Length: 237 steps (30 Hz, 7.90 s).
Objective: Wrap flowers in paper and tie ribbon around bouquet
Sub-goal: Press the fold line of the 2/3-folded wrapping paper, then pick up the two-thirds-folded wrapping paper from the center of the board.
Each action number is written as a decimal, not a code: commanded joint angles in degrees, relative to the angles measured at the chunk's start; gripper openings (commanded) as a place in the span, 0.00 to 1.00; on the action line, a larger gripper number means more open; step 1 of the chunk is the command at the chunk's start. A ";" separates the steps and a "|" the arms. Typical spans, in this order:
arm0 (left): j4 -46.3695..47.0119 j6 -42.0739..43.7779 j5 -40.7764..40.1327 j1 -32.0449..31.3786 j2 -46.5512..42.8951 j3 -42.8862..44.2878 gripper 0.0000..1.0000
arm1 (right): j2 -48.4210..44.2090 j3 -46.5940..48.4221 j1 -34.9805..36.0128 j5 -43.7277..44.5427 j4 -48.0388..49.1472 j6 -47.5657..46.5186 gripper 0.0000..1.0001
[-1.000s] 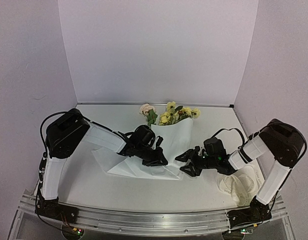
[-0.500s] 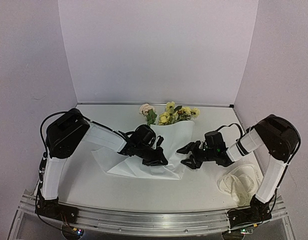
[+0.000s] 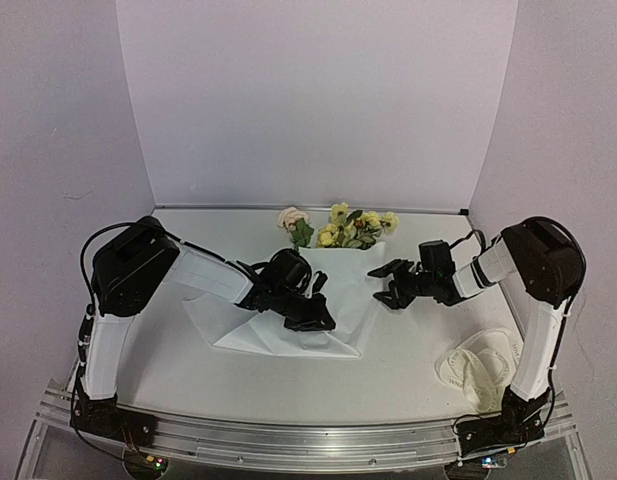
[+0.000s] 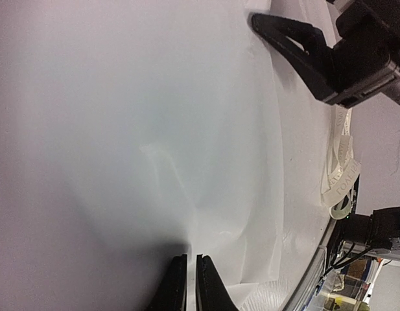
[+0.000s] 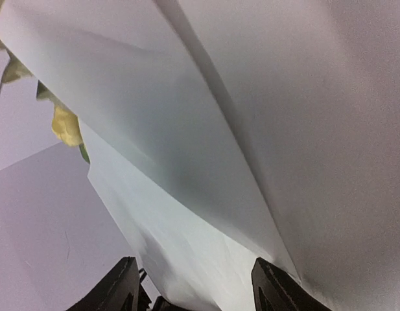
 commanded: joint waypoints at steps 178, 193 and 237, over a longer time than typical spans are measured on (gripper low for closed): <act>4.29 -1.99 -1.92 10.32 -8.01 -2.47 0.00 | -10.87 19.23 19.86 23.89 -52.81 -29.38 0.55; 0.43 0.99 -3.96 10.30 -8.77 -3.78 0.00 | -3.19 16.46 23.77 20.22 -43.99 -22.93 0.42; -4.83 -17.97 -13.24 18.14 -62.33 -55.15 0.52 | -10.54 -0.62 36.32 25.17 -51.87 -24.70 0.41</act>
